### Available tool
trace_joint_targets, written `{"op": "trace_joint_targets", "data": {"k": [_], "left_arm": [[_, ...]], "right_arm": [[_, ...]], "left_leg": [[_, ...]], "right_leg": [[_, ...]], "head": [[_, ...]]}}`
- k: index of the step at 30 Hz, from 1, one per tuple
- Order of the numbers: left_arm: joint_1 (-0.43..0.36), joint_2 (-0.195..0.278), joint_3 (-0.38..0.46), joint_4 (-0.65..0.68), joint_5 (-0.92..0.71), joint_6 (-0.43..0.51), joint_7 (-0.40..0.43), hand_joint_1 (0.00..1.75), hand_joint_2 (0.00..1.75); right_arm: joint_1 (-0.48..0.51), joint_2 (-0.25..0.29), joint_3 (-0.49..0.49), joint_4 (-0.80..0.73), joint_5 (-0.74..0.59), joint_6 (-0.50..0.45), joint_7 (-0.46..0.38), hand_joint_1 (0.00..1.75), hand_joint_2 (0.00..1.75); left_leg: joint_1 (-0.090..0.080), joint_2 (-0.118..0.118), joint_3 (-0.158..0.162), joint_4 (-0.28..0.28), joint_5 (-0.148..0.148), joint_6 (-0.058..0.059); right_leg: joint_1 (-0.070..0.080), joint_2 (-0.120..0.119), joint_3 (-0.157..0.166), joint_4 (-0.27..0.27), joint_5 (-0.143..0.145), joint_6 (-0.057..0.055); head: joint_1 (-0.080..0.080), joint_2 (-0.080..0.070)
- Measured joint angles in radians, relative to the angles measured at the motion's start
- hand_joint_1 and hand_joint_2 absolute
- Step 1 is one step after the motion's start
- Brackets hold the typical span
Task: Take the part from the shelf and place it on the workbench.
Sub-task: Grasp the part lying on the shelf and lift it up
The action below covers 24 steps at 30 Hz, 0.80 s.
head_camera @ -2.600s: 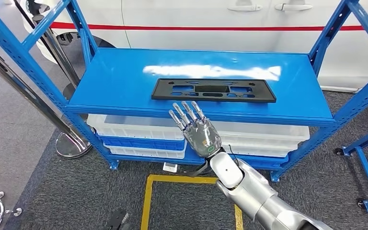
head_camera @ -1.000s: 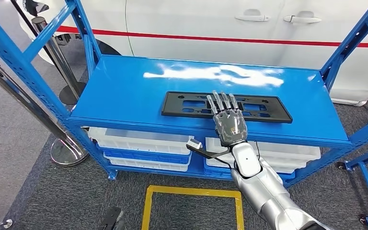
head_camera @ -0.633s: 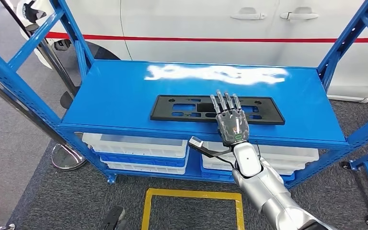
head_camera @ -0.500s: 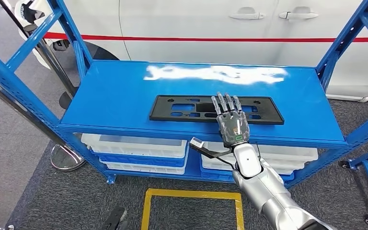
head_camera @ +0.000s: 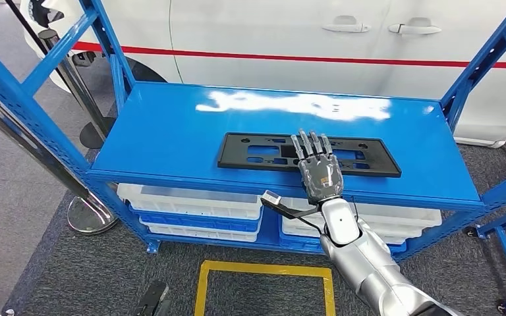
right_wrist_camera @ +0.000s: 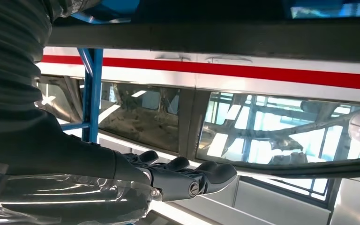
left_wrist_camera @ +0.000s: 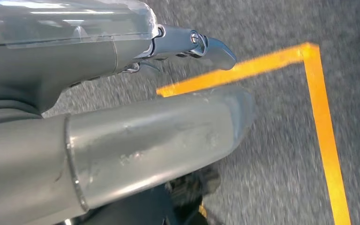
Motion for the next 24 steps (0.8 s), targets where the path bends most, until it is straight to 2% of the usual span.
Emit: {"op": "trace_joint_targets", "data": {"k": [1, 2, 3, 6, 8, 9, 11, 12, 13, 14, 15, 16, 17, 18, 20, 22, 24], "left_arm": [[0.001, -0.001, -0.001, 0.000, -0.001, -0.001, -0.002, 0.00, 0.00], [0.000, -0.001, -0.001, 0.000, -0.001, -0.002, -0.005, 0.00, 0.00], [-0.001, -0.001, -0.002, 0.000, -0.001, -0.002, -0.007, 0.00, 0.00], [-0.001, -0.001, -0.003, 0.000, 0.002, 0.001, -0.007, 0.00, 0.00], [-0.002, -0.001, -0.003, 0.000, 0.008, 0.006, -0.002, 0.00, 0.00], [-0.002, 0.000, -0.003, -0.001, 0.012, 0.009, 0.001, 0.00, 0.00], [-0.002, 0.000, -0.003, 0.000, 0.018, 0.011, 0.004, 0.00, 0.00], [0.000, 0.000, -0.003, 0.000, 0.020, 0.011, 0.006, 0.00, 0.00], [0.002, 0.000, -0.003, 0.000, 0.022, 0.011, 0.007, 0.00, 0.00], [0.004, 0.000, -0.003, 0.000, 0.022, 0.012, 0.007, 0.00, 0.00], [0.005, 0.000, -0.003, 0.000, 0.022, 0.013, 0.007, 0.00, 0.00], [0.005, 0.000, -0.003, 0.000, 0.022, 0.014, 0.006, 0.00, 0.00], [0.004, 0.001, -0.003, -0.001, 0.022, 0.015, 0.005, 0.00, 0.00], [0.003, 0.002, -0.003, -0.001, 0.022, 0.016, 0.003, 0.00, 0.00], [0.001, 0.004, -0.003, -0.001, 0.022, 0.018, -0.001, 0.00, 0.00], [0.001, 0.004, -0.002, -0.001, 0.021, 0.020, -0.005, 0.00, 0.00], [0.001, 0.004, -0.002, -0.001, 0.022, 0.023, -0.008, 0.00, 0.00]], "right_arm": [[-0.001, -0.001, 0.000, 0.001, 0.000, 0.000, 0.000, 0.00, 1.75], [-0.001, -0.002, 0.001, 0.001, 0.000, 0.000, 0.000, 0.00, 1.75], [-0.001, -0.003, 0.001, 0.001, 0.000, 0.000, 0.001, 0.00, 1.75], [0.002, -0.004, 0.003, 0.000, 0.000, 0.000, 0.002, 0.00, 1.75], [0.002, -0.005, 0.004, -0.002, 0.000, 0.000, 0.004, 0.00, 1.75], [0.001, -0.005, 0.004, -0.003, 0.000, 0.000, 0.006, 0.00, 1.75], [0.003, -0.005, 0.006, -0.003, 0.000, 0.000, 0.008, 0.00, 1.75], [0.005, -0.005, 0.007, -0.003, 0.000, 0.000, 0.008, 0.00, 1.75], [0.007, -0.005, 0.007, -0.003, 0.000, 0.000, 0.008, 0.00, 1.75], [0.009, -0.005, 0.008, -0.003, 0.000, 0.000, 0.008, 0.41, 1.75], [0.010, -0.005, 0.008, -0.003, 0.000, 0.000, 0.008, 0.84, 1.75], [0.010, -0.004, 0.008, -0.003, 0.000, 0.000, 0.008, 1.27, 1.75], [0.009, -0.004, 0.008, -0.003, 0.000, 0.000, 0.006, 1.71, 1.75], [0.009, -0.004, 0.007, -0.002, 0.000, 0.000, 0.004, 1.74, 1.75], [0.009, -0.004, 0.007, 0.000, 0.000, 0.000, -0.003, 1.75, 1.75], [0.010, -0.004, 0.007, 0.000, 0.000, -0.001, -0.008, 1.75, 1.75], [0.008, -0.005, 0.007, 0.000, 0.000, -0.001, -0.009, 1.75, 1.75]], "left_leg": [[0.000, -0.001, 0.005, 0.004, -0.007, -0.005], [-0.001, -0.001, 0.007, 0.010, -0.015, -0.011], [-0.002, -0.001, 0.009, 0.014, -0.021, -0.017], [-0.003, 0.000, 0.015, 0.013, -0.029, -0.034], [-0.001, 0.001, 0.006, 0.043, -0.046, -0.044], [0.000, 0.001, -0.015, 0.087, -0.065, -0.048], [0.001, 0.001, -0.092, 0.222, -0.107, -0.055], [0.001, 0.001, -0.133, 0.279, -0.116, -0.056], [0.001, 0.001, -0.160, 0.305, -0.105, -0.055], [0.001, 0.001, -0.169, 0.292, -0.073, -0.052], [0.000, 0.001, -0.159, 0.240, -0.024, -0.047], [-0.002, 0.001, -0.138, 0.170, 0.025, -0.039], [-0.005, 0.001, -0.116, 0.111, 0.060, -0.031], [-0.009, 0.000, -0.099, 0.067, 0.076, -0.024], [-0.014, -0.001, -0.085, 0.040, 0.067, -0.014], [-0.010, -0.001, -0.075, 0.019, 0.061, -0.009], [-0.003, -0.001, -0.060, 0.002, 0.060, -0.003]], "right_leg": [[-0.002, -0.001, 0.033, -0.066, 0.029, 0.000], [-0.001, -0.002, 0.063, -0.125, 0.045, -0.003], [0.000, -0.003, 0.083, -0.164, 0.050, -0.007], [0.004, -0.001, 0.096, -0.183, 0.038, -0.026], [0.001, -0.001, 0.110, -0.189, 0.033, -0.039], [0.000, -0.002, 0.119, -0.193, 0.031, -0.045], [0.002, -0.003, 0.132, -0.194, 0.021, -0.053], [0.003, -0.003, 0.139, -0.194, 0.015, -0.055], [0.004, -0.001, 0.147, -0.194, 0.008, -0.055], [0.006, 0.001, 0.156, -0.194, 0.000, -0.055], [0.007, 0.003, 0.167, -0.194, -0.008, -0.055], [0.008, 0.004, 0.178, -0.194, -0.017, -0.053], [0.011, 0.005, 0.186, -0.194, -0.024, -0.050], [0.012, 0.006, 0.189, -0.195, -0.030, -0.046], [0.012, 0.006, 0.189, -0.199, -0.035, -0.037], [0.012, 0.003, 0.191, -0.202, -0.040, -0.026], [0.013, 0.001, 0.173, -0.158, -0.068, -0.018]], "head": [[0.000, 0.000], [0.000, 0.000], [0.000, 0.000], [-0.001, 0.000], [-0.002, 0.000], [-0.002, 0.000], [-0.003, 0.000], [-0.002, 0.000], [-0.003, 0.000], [-0.003, 0.000], [-0.003, 0.000], [-0.002, 0.000], [-0.002, 0.000], [-0.002, 0.000], [-0.002, 0.000], [-0.002, 0.000], [-0.002, 0.000]]}}
